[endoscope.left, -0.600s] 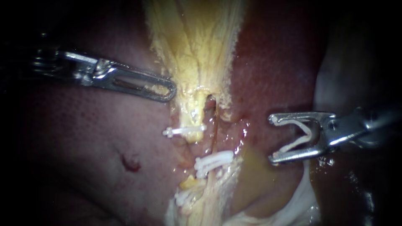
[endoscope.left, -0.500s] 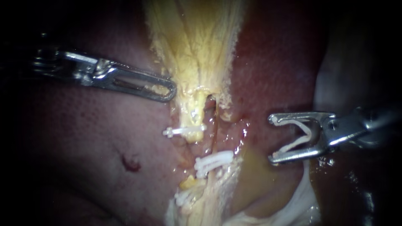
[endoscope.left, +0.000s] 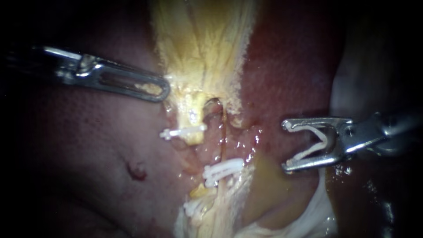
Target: Clipping third clip right tube
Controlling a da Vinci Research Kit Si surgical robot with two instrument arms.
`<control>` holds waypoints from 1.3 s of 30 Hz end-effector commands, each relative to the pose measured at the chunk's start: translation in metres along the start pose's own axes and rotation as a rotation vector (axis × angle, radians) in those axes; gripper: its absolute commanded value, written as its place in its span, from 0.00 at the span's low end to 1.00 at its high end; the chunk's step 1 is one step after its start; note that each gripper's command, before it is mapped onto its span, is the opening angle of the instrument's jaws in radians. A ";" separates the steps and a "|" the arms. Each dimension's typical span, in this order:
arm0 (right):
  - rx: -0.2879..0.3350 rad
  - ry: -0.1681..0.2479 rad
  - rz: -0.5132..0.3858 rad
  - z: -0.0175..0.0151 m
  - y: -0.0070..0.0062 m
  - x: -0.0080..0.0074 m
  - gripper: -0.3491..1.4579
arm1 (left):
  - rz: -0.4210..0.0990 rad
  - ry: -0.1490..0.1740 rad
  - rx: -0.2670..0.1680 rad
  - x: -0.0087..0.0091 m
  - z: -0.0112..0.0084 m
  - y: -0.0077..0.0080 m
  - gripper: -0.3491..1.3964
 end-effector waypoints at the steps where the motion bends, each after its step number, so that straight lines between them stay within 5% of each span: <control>1: 0.000 0.000 0.000 0.0000 0.0000 0.0000 0.47 | -0.003 -0.009 0.000 -0.0002 -0.0006 0.0000 0.00; 5: 0.000 0.000 0.000 0.0001 0.0000 0.0000 0.47 | -0.009 -0.024 -0.006 -0.0008 -0.0020 -0.0002 0.00; 17: 0.011 0.002 0.007 0.0028 0.0008 0.0012 0.47 | -0.010 -0.027 -0.007 -0.0007 -0.0019 -0.0003 0.00; 39: 0.105 0.021 0.208 0.0116 0.0061 0.0013 0.47 | -0.016 -0.030 -0.010 -0.0004 -0.0017 -0.0006 0.00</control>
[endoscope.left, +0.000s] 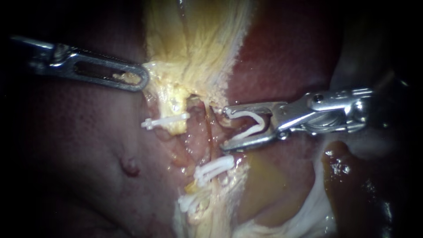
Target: Clipping third clip right tube
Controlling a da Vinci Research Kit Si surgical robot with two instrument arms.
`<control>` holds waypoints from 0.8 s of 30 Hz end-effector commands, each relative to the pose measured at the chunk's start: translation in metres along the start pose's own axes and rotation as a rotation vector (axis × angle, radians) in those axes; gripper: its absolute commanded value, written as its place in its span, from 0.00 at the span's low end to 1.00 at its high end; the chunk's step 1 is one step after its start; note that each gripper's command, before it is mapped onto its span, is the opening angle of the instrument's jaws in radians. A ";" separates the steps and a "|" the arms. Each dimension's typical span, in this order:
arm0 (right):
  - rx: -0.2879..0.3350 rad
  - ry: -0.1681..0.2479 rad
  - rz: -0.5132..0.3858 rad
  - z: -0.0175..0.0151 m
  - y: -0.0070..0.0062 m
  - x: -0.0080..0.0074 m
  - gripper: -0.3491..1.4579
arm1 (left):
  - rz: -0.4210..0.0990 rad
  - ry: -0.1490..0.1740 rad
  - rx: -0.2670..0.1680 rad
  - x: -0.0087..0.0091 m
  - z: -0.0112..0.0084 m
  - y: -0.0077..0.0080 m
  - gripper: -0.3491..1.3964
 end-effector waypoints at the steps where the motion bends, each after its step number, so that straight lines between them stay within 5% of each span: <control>1: 0.005 0.000 0.010 0.0002 0.0002 -0.0001 0.47 | 0.000 0.000 0.000 0.0000 0.0001 0.0000 0.00; 9: 0.017 0.032 0.056 0.0019 0.0014 -0.0002 0.47 | 0.001 -0.001 -0.001 0.0001 0.0002 0.0000 0.00; 24: 0.128 0.163 0.168 0.0037 0.0023 0.0006 0.46 | 0.001 -0.001 -0.002 0.0002 0.0004 0.0001 0.00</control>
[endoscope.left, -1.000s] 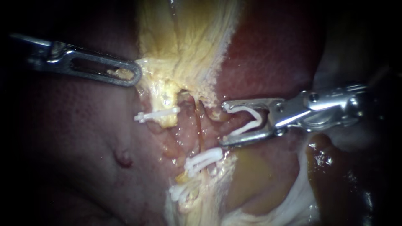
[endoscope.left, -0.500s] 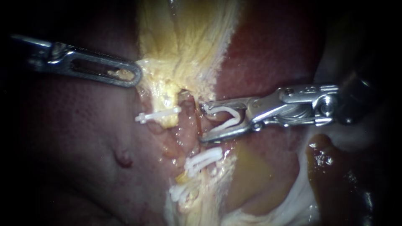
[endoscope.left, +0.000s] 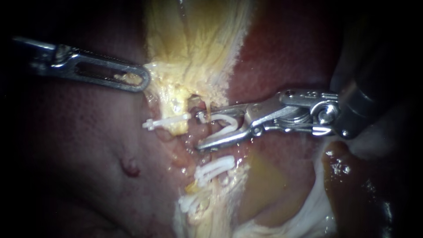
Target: Clipping third clip right tube
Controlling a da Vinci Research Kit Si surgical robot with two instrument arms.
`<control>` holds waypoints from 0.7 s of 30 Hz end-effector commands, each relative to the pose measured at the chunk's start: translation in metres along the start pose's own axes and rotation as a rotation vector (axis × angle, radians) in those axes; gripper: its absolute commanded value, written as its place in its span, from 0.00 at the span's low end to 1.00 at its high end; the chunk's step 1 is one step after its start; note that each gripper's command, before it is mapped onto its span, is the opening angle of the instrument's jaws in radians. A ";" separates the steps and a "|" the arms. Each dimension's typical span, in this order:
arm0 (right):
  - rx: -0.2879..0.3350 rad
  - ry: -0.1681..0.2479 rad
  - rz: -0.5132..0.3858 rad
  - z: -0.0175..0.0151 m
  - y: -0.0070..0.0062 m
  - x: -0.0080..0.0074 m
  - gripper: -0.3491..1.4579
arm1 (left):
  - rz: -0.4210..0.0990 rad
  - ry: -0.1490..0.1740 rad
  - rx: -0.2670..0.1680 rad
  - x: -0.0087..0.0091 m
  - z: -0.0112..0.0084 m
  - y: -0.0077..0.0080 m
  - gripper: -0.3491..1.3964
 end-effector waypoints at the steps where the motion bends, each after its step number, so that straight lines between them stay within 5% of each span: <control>1: 0.013 0.004 0.003 0.0000 0.0000 0.0000 0.46 | 0.000 0.000 0.000 0.0000 0.0000 0.0000 0.00; 21: 0.099 0.081 0.049 0.0000 -0.0013 0.0006 0.47 | 0.001 0.001 0.000 0.0000 0.0000 0.0002 0.00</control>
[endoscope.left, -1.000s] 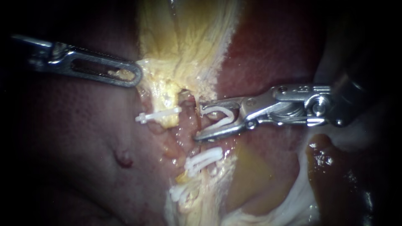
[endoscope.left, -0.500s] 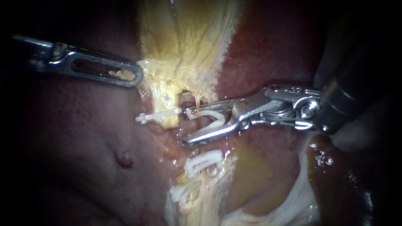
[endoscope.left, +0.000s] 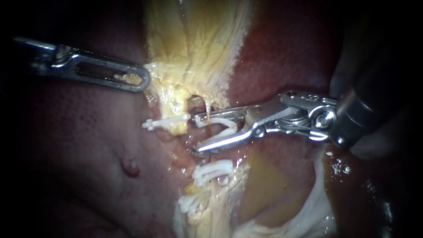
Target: Clipping third clip right tube
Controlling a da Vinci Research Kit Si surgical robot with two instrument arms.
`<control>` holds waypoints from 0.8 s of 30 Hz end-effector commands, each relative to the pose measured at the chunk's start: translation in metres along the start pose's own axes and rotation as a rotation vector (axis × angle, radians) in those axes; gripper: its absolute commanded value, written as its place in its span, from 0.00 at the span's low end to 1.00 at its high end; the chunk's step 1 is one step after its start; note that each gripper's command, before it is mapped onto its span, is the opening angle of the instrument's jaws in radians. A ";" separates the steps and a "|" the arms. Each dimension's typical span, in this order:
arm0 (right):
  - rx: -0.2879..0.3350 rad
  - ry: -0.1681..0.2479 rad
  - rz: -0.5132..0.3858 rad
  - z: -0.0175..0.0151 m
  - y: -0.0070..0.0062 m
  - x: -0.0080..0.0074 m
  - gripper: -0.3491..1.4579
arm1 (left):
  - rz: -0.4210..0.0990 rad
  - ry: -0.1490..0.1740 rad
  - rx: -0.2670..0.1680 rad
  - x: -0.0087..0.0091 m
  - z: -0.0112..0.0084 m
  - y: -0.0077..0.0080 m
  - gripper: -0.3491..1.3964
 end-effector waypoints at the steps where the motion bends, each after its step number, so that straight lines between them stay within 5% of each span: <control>1: 0.011 0.008 0.004 0.0000 -0.0003 0.0002 0.47 | 0.000 0.000 0.001 0.0000 0.0000 0.0000 0.00; 12: 0.141 0.062 0.029 0.0005 -0.0034 0.0018 0.46 | 0.000 0.000 0.001 0.0000 0.0000 0.0002 0.00; 24: 0.148 0.077 0.042 -0.0001 -0.0029 0.0023 0.42 | 0.000 0.000 0.001 0.0000 0.0000 0.0003 0.00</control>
